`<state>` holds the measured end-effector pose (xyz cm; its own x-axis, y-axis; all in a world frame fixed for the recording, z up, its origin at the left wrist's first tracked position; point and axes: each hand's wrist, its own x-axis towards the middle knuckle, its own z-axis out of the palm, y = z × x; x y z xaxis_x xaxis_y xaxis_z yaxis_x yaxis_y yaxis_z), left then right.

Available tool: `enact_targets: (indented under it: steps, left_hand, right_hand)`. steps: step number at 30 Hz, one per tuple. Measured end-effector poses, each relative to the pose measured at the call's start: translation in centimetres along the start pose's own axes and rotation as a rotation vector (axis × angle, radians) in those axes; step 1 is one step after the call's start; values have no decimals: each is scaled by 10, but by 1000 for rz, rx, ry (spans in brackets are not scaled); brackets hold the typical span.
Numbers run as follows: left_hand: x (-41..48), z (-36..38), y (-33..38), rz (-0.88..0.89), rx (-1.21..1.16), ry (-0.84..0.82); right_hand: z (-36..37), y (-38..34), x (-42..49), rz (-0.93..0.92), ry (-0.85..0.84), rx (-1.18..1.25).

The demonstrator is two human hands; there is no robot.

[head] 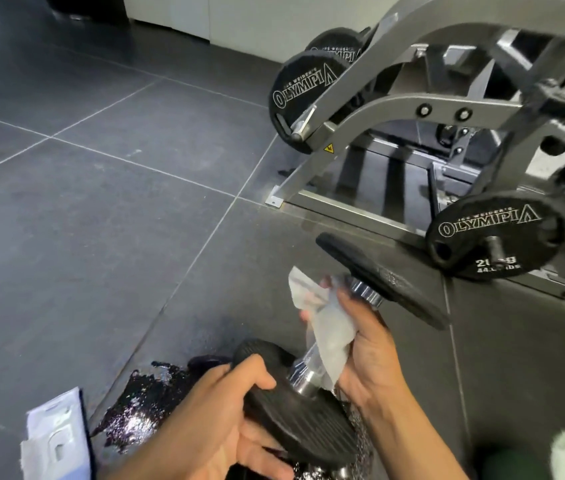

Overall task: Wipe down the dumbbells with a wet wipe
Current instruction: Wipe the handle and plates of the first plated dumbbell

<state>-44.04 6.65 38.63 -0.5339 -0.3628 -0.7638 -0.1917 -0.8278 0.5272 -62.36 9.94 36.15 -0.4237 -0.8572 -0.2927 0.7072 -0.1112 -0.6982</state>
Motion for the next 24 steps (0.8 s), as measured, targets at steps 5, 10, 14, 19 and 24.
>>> enact_targets:
  steps: [5,10,14,19,24]
  left_hand:
    - [8,4,-2,-30,-4,-5]
    - [4,14,-13,123,21,29]
    - [10,20,-28,409,287,211]
    - [13,15,-14,376,26,171]
    - [33,11,-7,-61,-415,-210]
  right_hand:
    - [-1,-2,5,43,-161,91]
    - [10,1,9,-146,211,-43]
    - [9,6,20,-83,492,68]
    - [-3,-3,26,-42,435,197]
    - [-6,2,19,37,206,273]
